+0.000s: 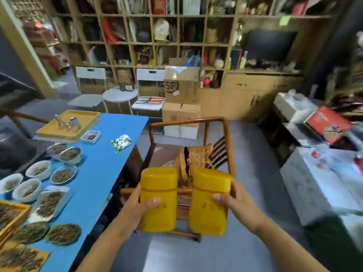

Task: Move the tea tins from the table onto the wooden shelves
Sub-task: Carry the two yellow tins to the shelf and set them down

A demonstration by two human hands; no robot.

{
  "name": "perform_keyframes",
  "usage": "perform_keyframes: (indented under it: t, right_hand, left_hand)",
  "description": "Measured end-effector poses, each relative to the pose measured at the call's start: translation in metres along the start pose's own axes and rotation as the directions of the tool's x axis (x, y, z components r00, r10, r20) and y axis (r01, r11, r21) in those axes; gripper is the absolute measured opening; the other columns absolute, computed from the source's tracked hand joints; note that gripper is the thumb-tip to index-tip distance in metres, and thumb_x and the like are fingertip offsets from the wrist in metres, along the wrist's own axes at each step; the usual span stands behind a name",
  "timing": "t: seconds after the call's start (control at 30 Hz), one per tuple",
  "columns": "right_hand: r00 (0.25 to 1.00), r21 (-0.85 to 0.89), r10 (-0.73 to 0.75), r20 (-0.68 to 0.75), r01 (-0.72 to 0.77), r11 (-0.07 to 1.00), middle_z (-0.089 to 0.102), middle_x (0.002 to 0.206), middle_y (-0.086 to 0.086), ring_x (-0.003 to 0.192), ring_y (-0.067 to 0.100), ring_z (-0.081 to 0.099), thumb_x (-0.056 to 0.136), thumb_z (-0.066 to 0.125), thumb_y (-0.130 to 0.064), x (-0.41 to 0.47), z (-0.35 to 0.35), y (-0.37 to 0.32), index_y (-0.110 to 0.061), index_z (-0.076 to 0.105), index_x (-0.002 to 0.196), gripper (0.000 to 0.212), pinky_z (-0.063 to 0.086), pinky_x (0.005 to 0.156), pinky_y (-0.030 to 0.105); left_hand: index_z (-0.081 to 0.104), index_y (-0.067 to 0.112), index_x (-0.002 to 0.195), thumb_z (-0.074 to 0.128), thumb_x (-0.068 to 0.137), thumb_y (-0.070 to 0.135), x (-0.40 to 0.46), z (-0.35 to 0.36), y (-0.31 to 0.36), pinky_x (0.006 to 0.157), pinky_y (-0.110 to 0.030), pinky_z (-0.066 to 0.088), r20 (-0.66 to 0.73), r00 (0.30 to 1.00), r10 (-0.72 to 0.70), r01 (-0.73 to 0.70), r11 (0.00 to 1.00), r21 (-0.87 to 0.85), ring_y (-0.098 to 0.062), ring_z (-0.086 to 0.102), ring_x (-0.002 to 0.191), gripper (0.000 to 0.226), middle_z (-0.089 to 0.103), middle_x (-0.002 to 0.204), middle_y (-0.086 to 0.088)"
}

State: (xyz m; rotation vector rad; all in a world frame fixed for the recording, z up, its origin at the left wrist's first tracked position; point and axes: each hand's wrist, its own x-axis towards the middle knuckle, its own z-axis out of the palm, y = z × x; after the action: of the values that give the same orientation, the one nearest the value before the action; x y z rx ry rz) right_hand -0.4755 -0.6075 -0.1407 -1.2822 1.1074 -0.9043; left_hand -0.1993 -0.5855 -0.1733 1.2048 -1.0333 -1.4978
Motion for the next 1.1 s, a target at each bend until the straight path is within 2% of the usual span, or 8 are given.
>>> perform_keyframes:
  t: [0.07, 0.2, 0.27, 0.43, 0.53, 0.6, 0.93, 1.1]
  right_hand:
    - [0.994, 0.004, -0.015, -0.106, 0.016, 1.000, 0.070, 0.112, -0.002, 0.101, 0.014, 0.068, 0.055, 0.076, -0.046, -0.016, -0.060, 0.001, -0.024, 0.053, 0.121, 0.074, 0.057, 0.076, 0.028]
    - [0.950, 0.026, -0.025, -0.310, 0.035, 0.999, 0.071, 0.110, -0.001, 0.098, 0.018, 0.070, 0.051, 0.076, -0.051, -0.040, -0.160, -0.004, -0.027, 0.056, 0.113, 0.069, 0.059, 0.078, 0.036]
    - [0.923, 0.048, -0.027, -0.385, 0.050, 0.998, 0.074, 0.100, -0.007, 0.092, 0.016, 0.072, 0.051, 0.075, -0.050, -0.048, -0.203, -0.007, -0.028, 0.056, 0.109, 0.065, 0.060, 0.070, 0.031]
    - [0.863, 0.034, -0.048, -0.503, 0.074, 0.997, 0.073, 0.099, -0.012, 0.090, 0.010, 0.071, 0.052, 0.073, -0.057, -0.039, -0.279, -0.013, -0.033, 0.054, 0.114, 0.069, 0.057, 0.061, 0.022]
    - [0.849, 0.046, -0.034, -0.528, 0.068, 0.997, 0.073, 0.100, -0.012, 0.091, 0.010, 0.071, 0.052, 0.072, -0.059, -0.014, -0.315, -0.010, -0.035, 0.054, 0.114, 0.070, 0.057, 0.063, 0.023]
    - [0.852, 0.033, -0.031, -0.522, 0.057, 0.998, 0.073, 0.100, -0.013, 0.090, 0.009, 0.071, 0.052, 0.072, -0.060, 0.012, -0.340, -0.007, -0.036, 0.053, 0.115, 0.070, 0.057, 0.063, 0.023]
    - [0.897, -0.013, 0.025, -0.441, -0.034, 0.999, 0.073, 0.103, -0.009, 0.093, 0.015, 0.071, 0.053, 0.074, -0.054, 0.219, -0.456, -0.033, -0.031, 0.058, 0.111, 0.064, 0.058, 0.069, 0.028]
    - [0.923, 0.002, 0.012, -0.385, -0.013, 1.000, 0.075, 0.098, -0.008, 0.087, 0.012, 0.072, 0.048, 0.074, -0.052, 0.324, -0.493, -0.051, -0.026, 0.060, 0.108, 0.066, 0.057, 0.063, 0.022]
  left_hand:
    - [0.062, 0.040, 0.112, 0.095, 0.030, 0.054, 0.036, 0.066, 0.001, 0.063, -0.036, 0.060, 0.118, 0.993, -0.001, 0.001, 1.000, 0.001, -0.024, 0.074, 0.090, 0.089, 0.076, 0.104, -0.001]
    - [0.055, 0.030, 0.120, 0.094, 0.028, 0.056, 0.085, 0.182, 0.005, 0.062, -0.031, 0.059, 0.290, 0.957, -0.014, 0.007, 1.000, 0.027, -0.019, 0.074, 0.088, 0.103, 0.076, 0.101, 0.003]
    - [0.055, 0.029, 0.118, 0.091, 0.028, 0.060, 0.104, 0.232, 0.010, 0.061, -0.025, 0.058, 0.359, 0.933, -0.004, -0.015, 0.999, 0.050, -0.012, 0.074, 0.085, 0.102, 0.077, 0.097, 0.009]
    - [0.058, 0.032, 0.111, 0.076, 0.048, 0.046, 0.158, 0.313, 0.016, 0.060, -0.021, 0.057, 0.449, 0.893, -0.019, -0.029, 0.995, 0.099, -0.008, 0.073, 0.082, 0.067, 0.077, 0.093, 0.011]
    - [0.060, 0.046, 0.106, 0.076, 0.052, 0.050, 0.200, 0.342, 0.018, 0.064, -0.022, 0.057, 0.478, 0.878, -0.041, -0.015, 0.994, 0.112, -0.007, 0.072, 0.089, 0.057, 0.075, 0.097, 0.017]
    - [0.061, 0.052, 0.105, 0.080, 0.050, 0.056, 0.234, 0.359, 0.020, 0.067, -0.023, 0.058, 0.486, 0.873, -0.039, -0.019, 0.993, 0.114, -0.009, 0.071, 0.094, 0.059, 0.074, 0.103, 0.015]
    - [0.053, 0.032, 0.122, 0.083, 0.031, 0.071, 0.452, 0.394, 0.056, 0.076, -0.034, 0.057, 0.365, 0.931, -0.013, 0.006, 1.000, 0.022, -0.020, 0.070, 0.099, 0.104, 0.072, 0.112, 0.000]
    - [0.054, 0.035, 0.115, 0.080, 0.025, 0.077, 0.532, 0.384, 0.083, 0.069, -0.026, 0.058, 0.265, 0.964, 0.005, -0.002, 1.000, -0.010, -0.012, 0.072, 0.092, 0.103, 0.074, 0.101, 0.011]
